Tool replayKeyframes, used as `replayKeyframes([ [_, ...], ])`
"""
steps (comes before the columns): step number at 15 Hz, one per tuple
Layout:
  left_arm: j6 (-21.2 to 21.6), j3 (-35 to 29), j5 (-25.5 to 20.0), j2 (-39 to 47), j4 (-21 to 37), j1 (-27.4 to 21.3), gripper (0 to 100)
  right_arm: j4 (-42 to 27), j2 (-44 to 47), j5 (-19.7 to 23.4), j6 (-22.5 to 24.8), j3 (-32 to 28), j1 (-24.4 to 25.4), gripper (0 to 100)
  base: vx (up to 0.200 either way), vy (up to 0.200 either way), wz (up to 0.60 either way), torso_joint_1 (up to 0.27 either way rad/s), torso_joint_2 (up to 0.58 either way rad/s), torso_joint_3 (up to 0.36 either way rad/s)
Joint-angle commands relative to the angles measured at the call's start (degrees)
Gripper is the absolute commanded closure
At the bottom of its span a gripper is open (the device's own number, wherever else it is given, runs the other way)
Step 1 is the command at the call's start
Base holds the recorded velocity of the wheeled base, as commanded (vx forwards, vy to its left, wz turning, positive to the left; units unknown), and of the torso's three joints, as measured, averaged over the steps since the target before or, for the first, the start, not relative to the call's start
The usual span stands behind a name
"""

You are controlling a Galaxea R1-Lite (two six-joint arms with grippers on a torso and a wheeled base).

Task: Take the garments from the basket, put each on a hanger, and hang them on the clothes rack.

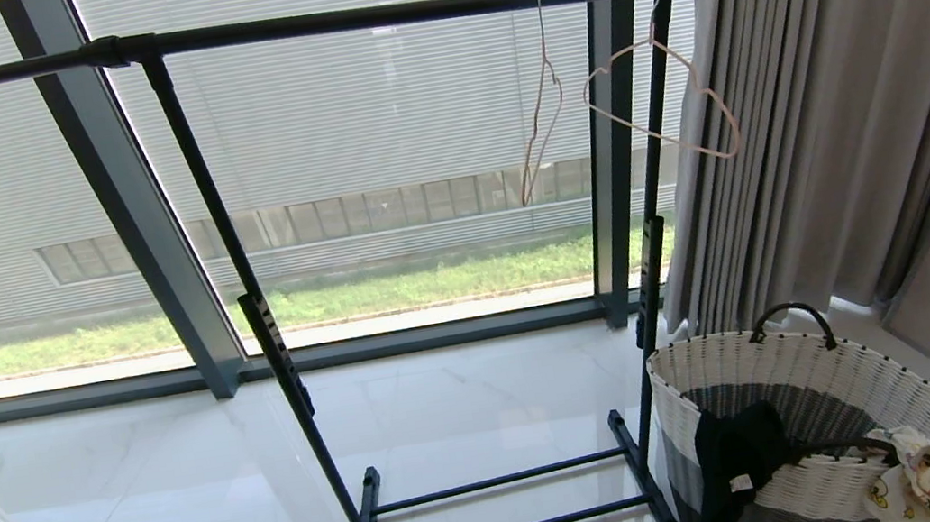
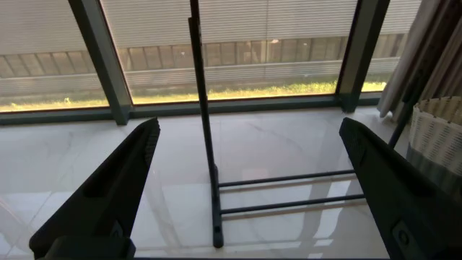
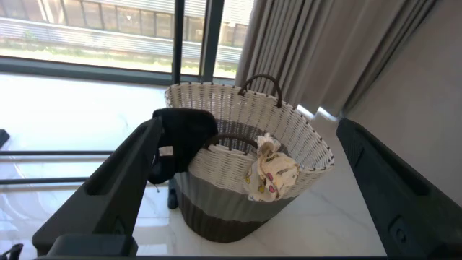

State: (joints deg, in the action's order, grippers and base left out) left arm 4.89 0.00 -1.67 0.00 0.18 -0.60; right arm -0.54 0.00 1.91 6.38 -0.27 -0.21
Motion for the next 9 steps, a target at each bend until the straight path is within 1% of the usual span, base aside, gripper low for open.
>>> replayKeyframes([
  [1, -0.14, 0.0, 0.0, 0.0, -0.01, -0.02, 0, 0.01, 0.09, 0.02, 0.04, 0.0, 0.03, 0, 0.0, 0.0, 0.0, 0.0, 0.0, 0.0],
  [3, -0.05, 0.0, -0.09, 0.0, -0.01, -0.11, 0, 0.01, 0.09, 0.02, -0.31, 0.0, 0.03, 0, 0.0, 0.0, 0.0, 0.0, 0.0, 0.0],
  [9, -0.05, 0.0, 0.0, 0.0, -0.01, -0.02, 0, 0.01, 0.09, 0.02, -1.37, 0.0, 0.03, 0, 0.0, -0.2, 0.0, 0.002, 0.0, 0.004],
])
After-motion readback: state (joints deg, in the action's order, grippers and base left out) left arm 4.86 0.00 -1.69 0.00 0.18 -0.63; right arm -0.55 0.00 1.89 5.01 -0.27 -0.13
